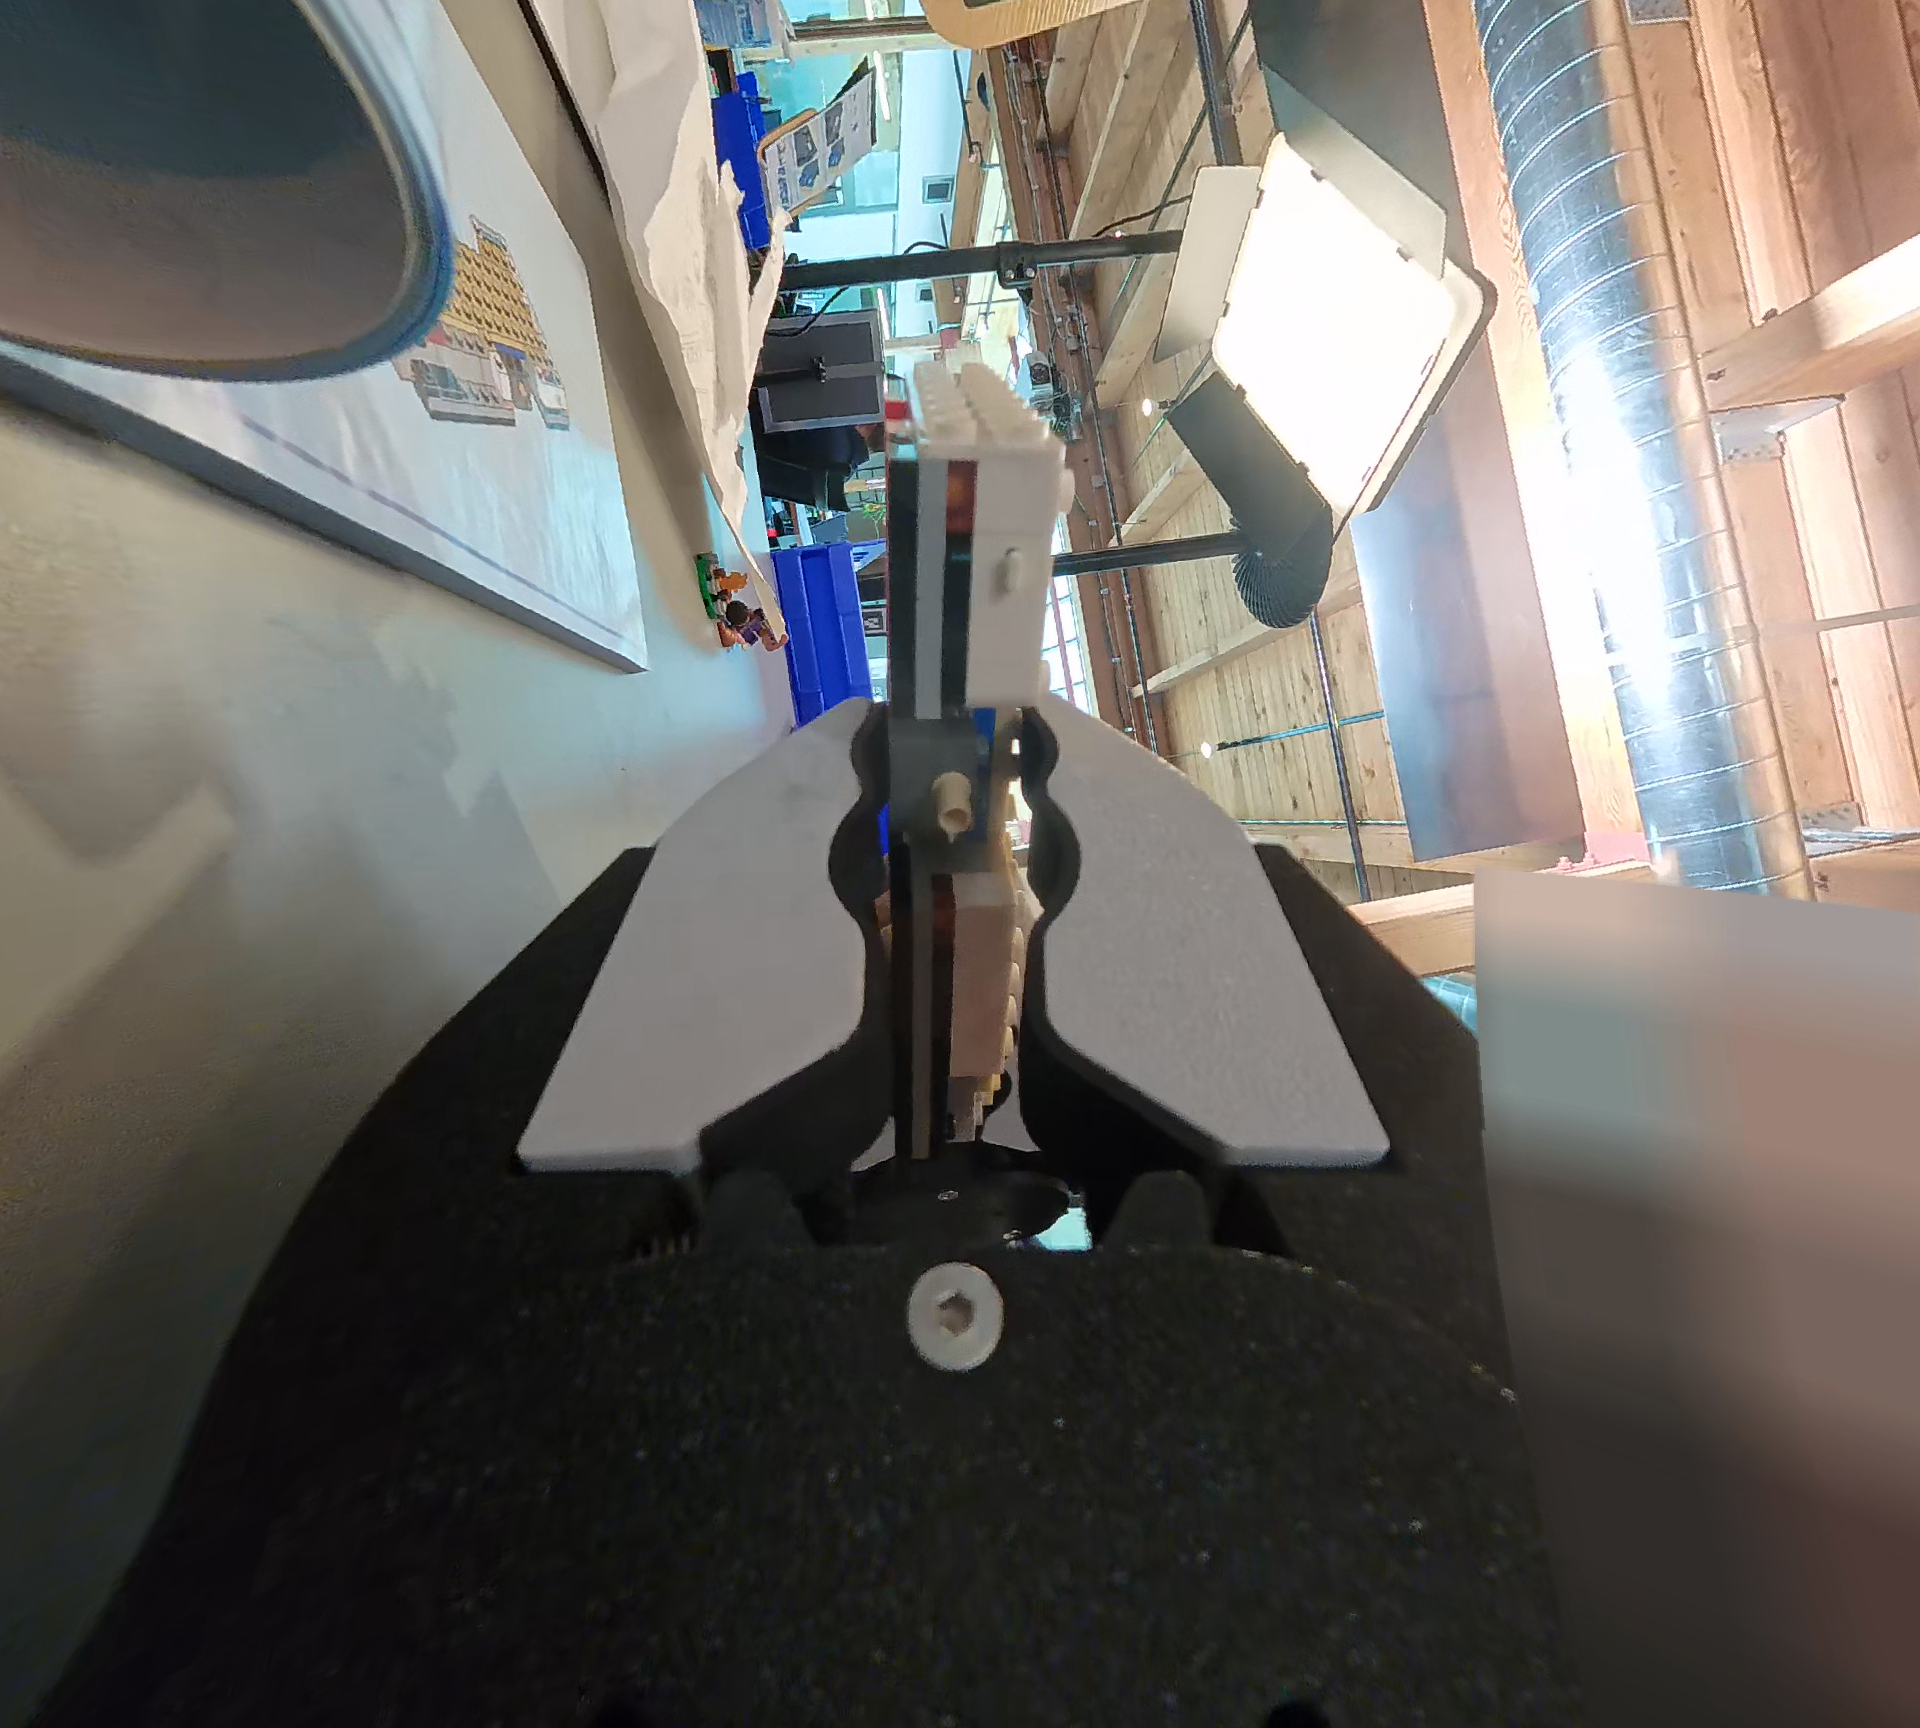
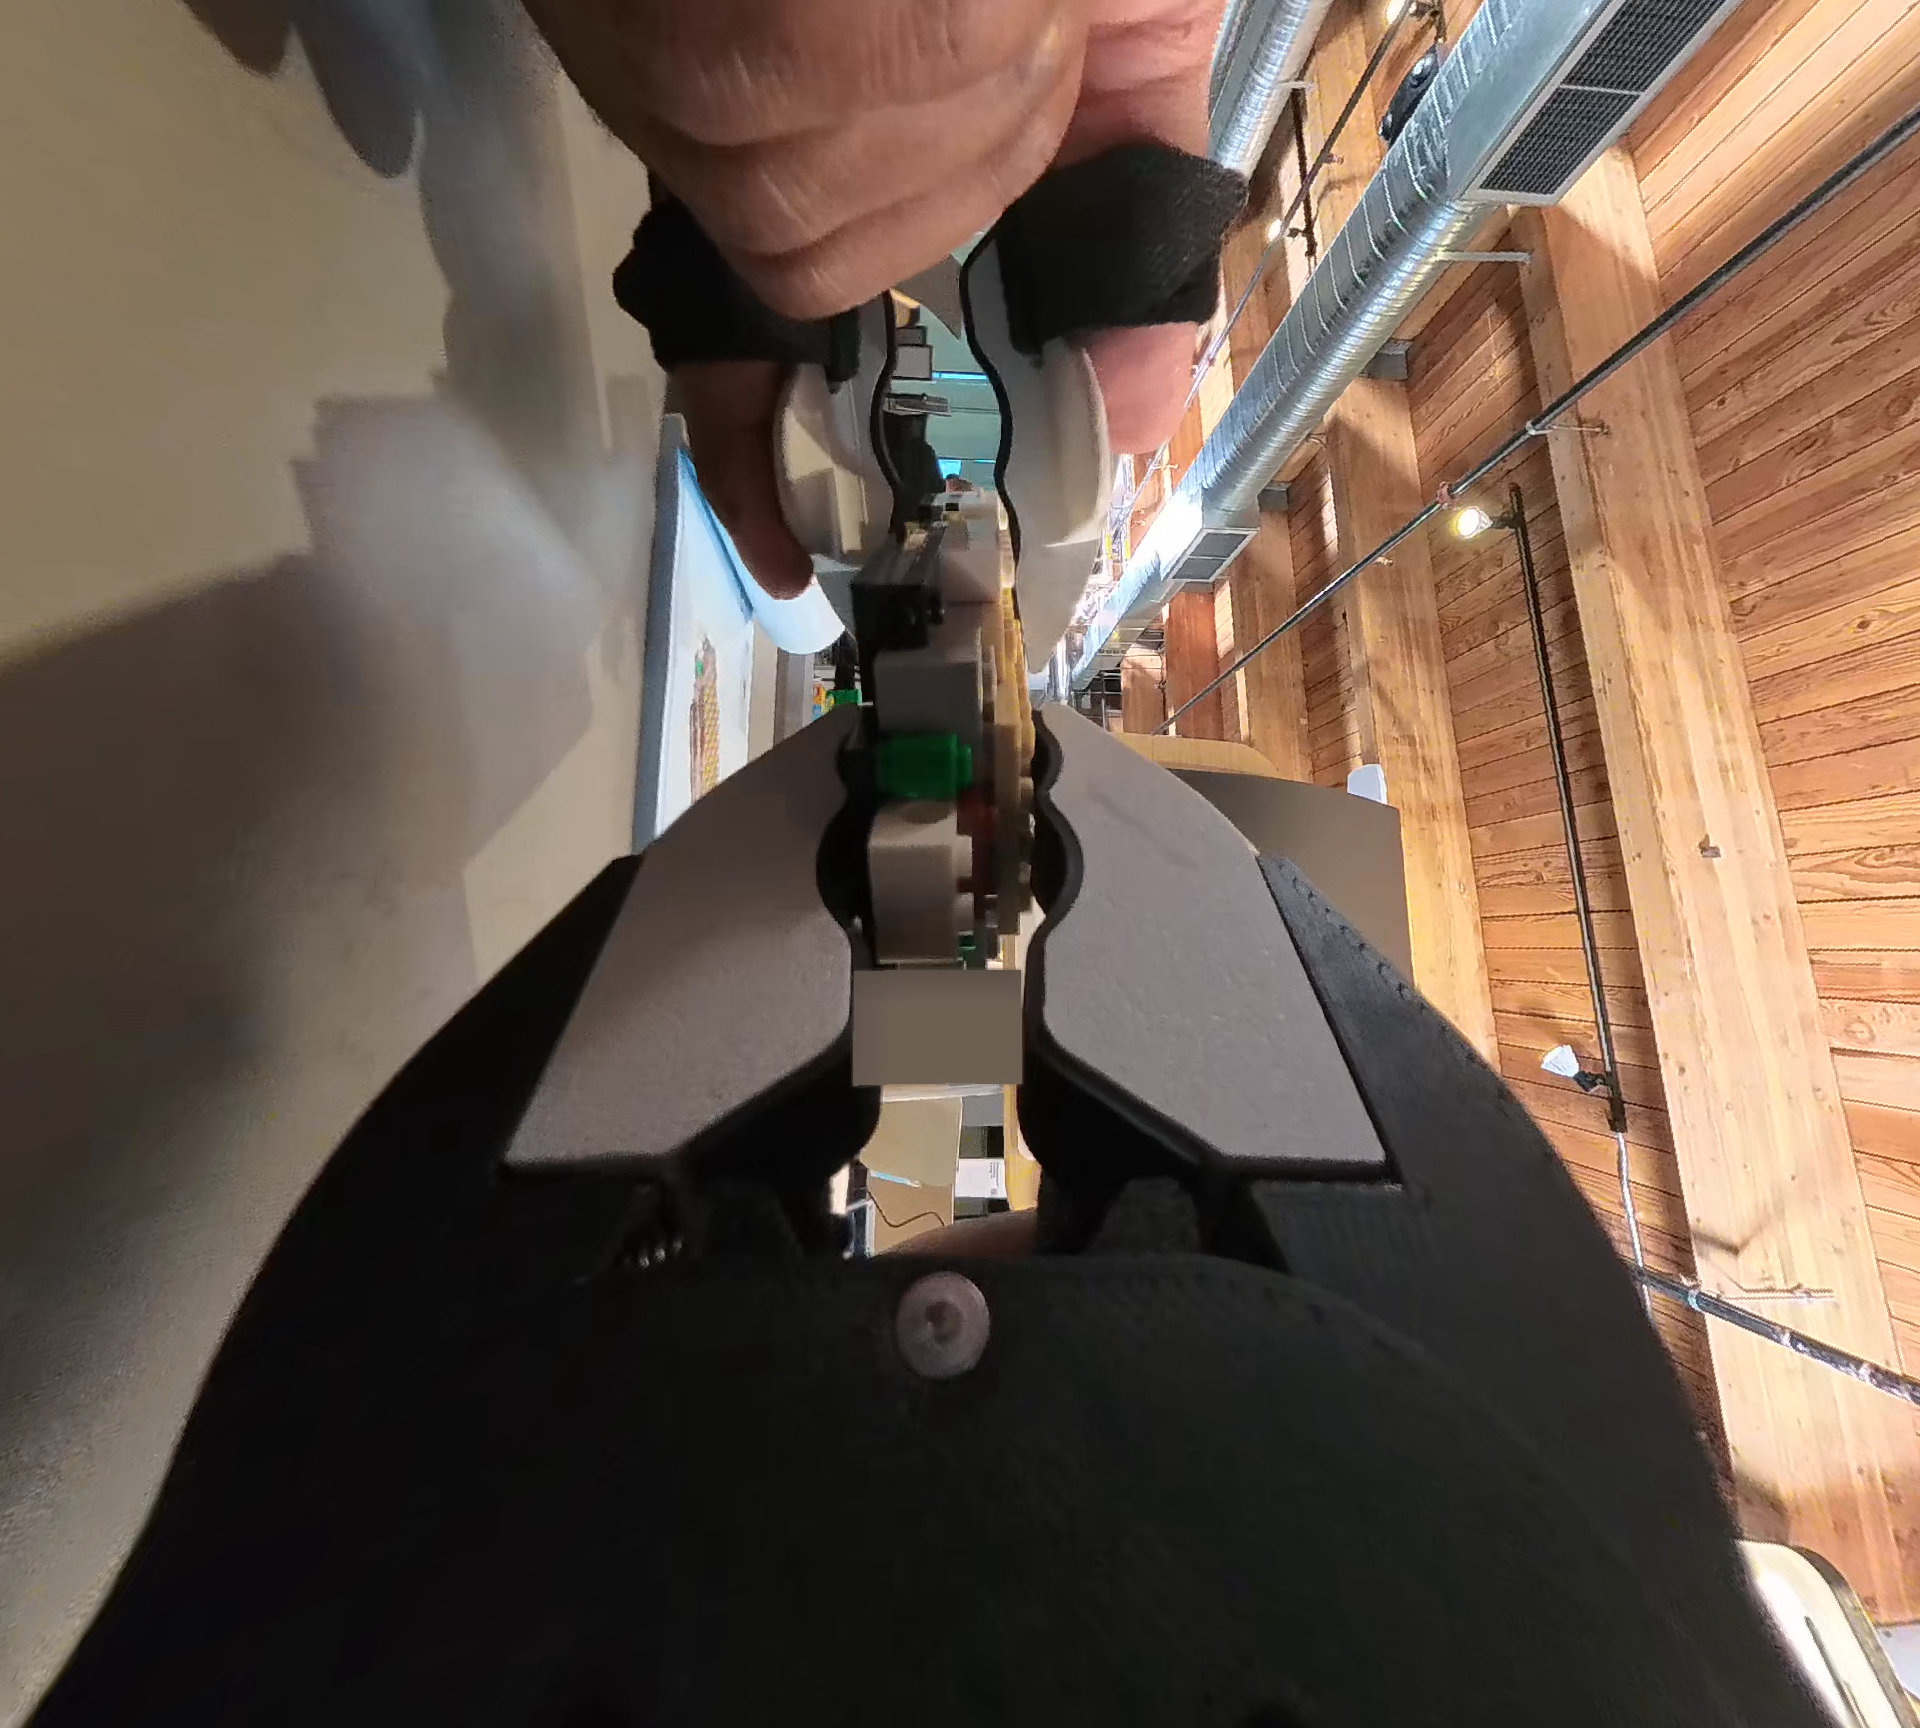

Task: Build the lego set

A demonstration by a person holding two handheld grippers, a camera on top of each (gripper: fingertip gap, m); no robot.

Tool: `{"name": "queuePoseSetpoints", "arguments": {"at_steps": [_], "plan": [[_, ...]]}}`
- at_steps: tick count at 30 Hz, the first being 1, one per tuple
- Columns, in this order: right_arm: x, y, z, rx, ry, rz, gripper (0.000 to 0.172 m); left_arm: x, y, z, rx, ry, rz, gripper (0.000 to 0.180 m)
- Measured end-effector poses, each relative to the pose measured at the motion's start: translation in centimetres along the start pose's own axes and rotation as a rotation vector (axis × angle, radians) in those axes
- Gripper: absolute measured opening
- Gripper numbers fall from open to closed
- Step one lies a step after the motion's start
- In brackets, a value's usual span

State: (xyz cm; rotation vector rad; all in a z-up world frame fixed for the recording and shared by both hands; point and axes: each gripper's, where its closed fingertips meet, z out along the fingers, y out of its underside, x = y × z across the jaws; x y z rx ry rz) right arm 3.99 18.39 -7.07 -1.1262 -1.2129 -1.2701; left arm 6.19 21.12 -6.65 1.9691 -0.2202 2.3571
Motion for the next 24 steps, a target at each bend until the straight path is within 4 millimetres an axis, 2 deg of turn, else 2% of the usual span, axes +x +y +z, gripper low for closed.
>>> {"name": "queuePoseSetpoints", "arguments": {"at_steps": [16, 24], "plan": [[-0.12, 0.05, -0.05, -0.019, -0.047, -0.016, 0.026, -0.46, 0.16, 0.11, -0.005, -0.003, -0.018, 0.023], [0.77, 0.17, -0.06, -0.033, 0.010, -0.002, 0.026, 0.50, 0.26, 0.37, -0.046, 0.015, 0.043, 0.024]]}}
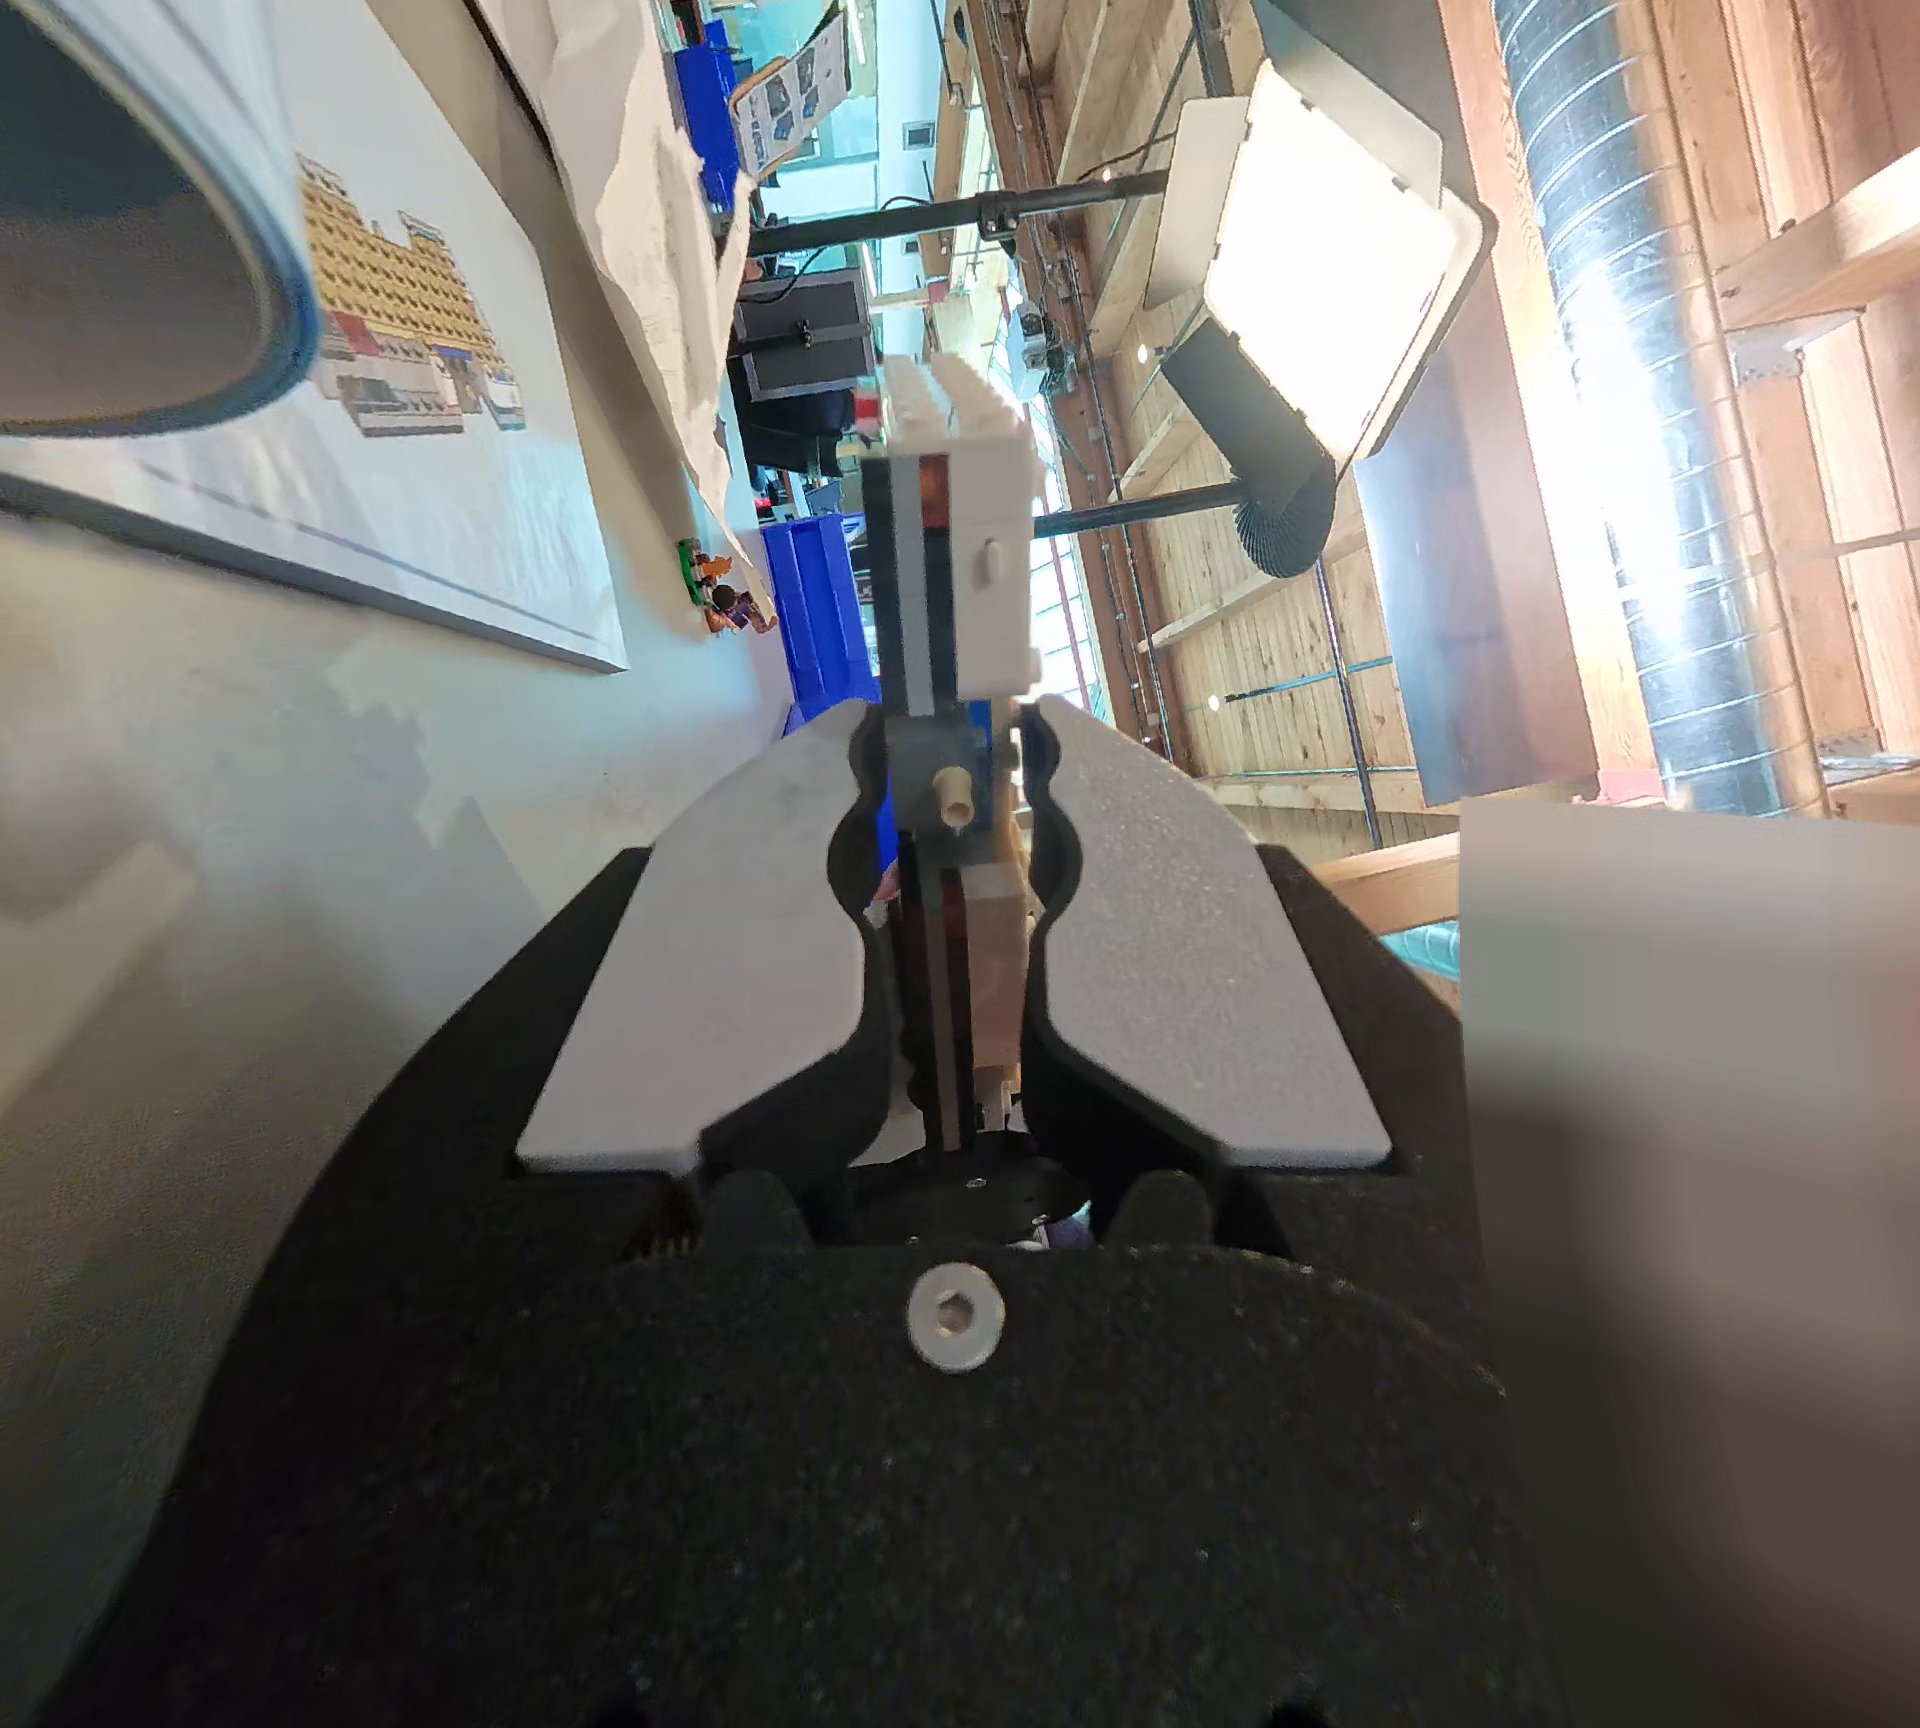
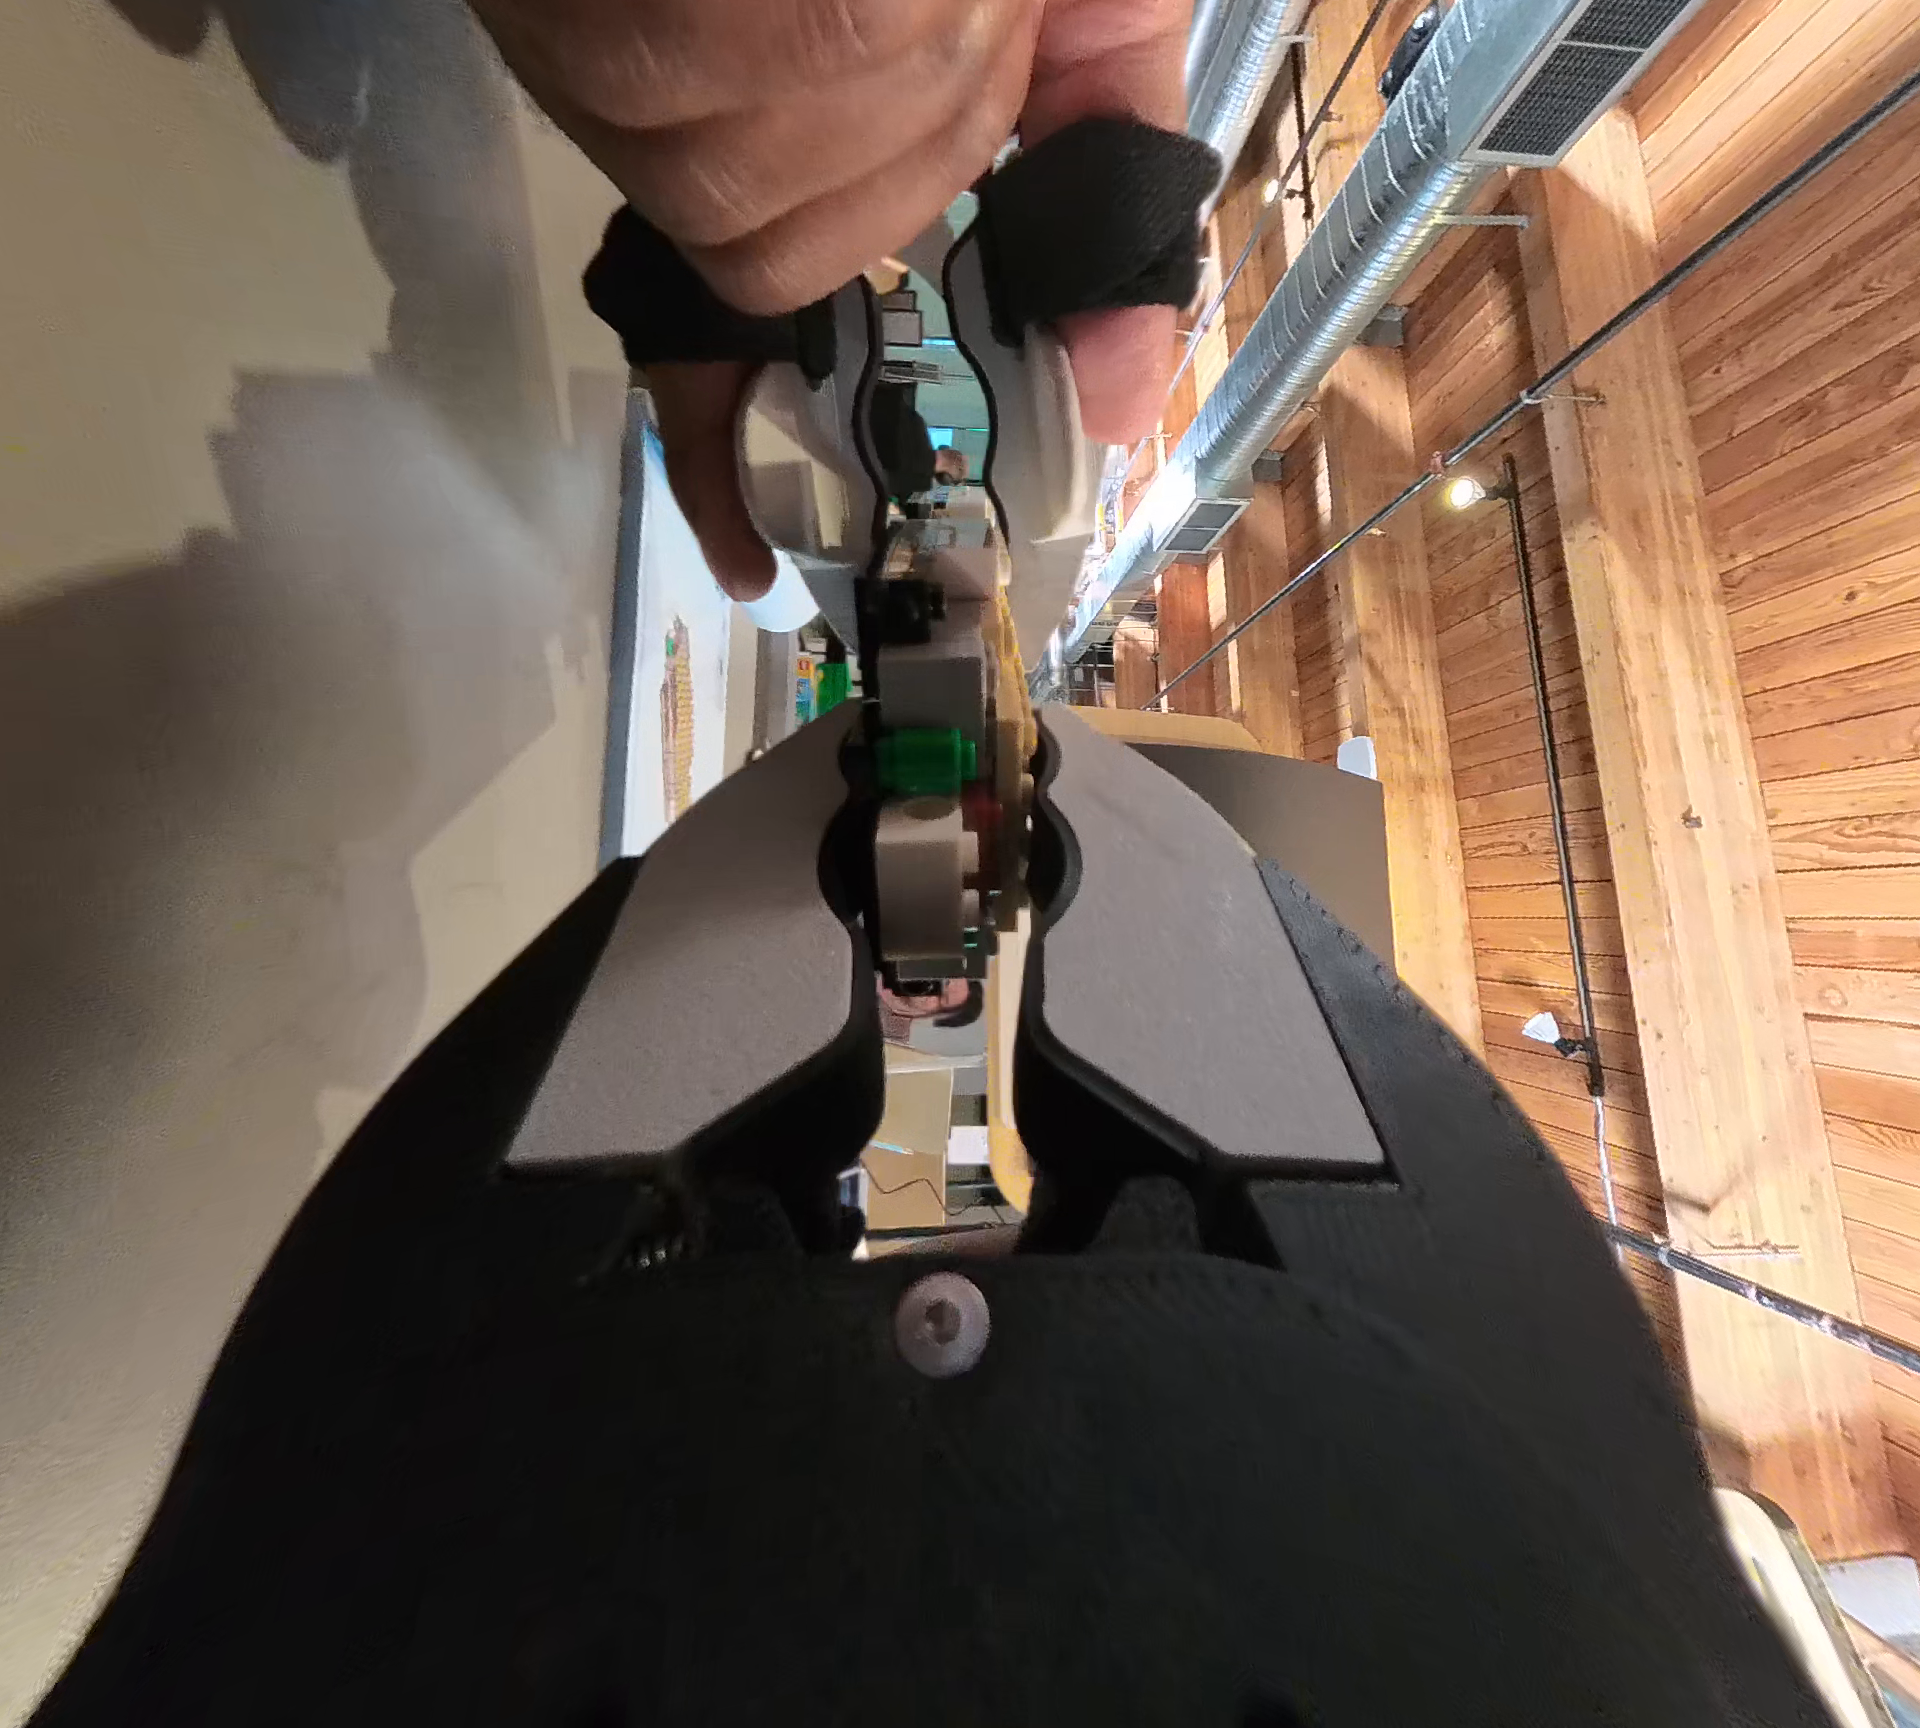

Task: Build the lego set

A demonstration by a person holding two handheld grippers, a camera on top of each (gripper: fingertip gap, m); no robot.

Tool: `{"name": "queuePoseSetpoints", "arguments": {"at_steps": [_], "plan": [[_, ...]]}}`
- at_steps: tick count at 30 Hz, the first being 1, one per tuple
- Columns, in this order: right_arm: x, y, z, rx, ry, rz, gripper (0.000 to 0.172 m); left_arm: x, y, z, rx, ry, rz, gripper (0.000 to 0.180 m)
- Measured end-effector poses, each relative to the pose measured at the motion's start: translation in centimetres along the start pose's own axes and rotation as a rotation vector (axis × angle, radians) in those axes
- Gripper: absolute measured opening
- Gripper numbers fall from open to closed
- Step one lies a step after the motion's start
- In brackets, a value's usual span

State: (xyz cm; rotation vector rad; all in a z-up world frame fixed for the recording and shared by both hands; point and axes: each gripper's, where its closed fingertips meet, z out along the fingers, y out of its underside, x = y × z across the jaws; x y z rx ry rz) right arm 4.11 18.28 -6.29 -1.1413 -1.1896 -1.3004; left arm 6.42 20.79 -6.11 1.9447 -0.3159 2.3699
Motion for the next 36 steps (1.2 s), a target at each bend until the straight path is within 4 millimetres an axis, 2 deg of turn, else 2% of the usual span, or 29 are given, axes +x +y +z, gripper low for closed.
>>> {"name": "queuePoseSetpoints", "arguments": {"at_steps": [4, 7, 9, 12, 21, 27, 36], "plan": [[0.4, 0.1, 0.0, -0.008, 0.023, 0.002, 0.026, 0.5, 0.2, 0.2, -0.026, 0.017, 0.028, 0.029], [0.2, 0.2, 0.0, -0.014, 0.012, -0.002, 0.026, 0.4, 1.4, 0.6, -0.089, 0.010, 0.052, 0.032], [0.1, 0.1, 0.0, -0.011, 0.010, -0.004, 0.026, 0.2, 1.5, 0.6, -0.078, 0.000, 0.055, 0.025], [0.0, 0.0, 0.0, -0.016, 0.012, -0.026, 0.026, 0.0, 1.5, 0.6, -0.081, 0.011, 0.027, 0.023], [0.4, 0.1, -0.1, -0.018, 0.039, -0.023, 0.026, 0.5, 1.6, 0.7, -0.124, 0.010, 0.083, 0.024], [1.0, 0.3, -0.3, -0.026, 0.065, -0.018, 0.026, 1.0, 2.7, 0.9, -0.219, 0.009, 0.174, 0.026], [1.2, 0.2, -0.3, -0.030, 0.087, -0.042, 0.027, 1.1, 2.7, 0.8, -0.209, 0.023, 0.164, 0.023]]}}
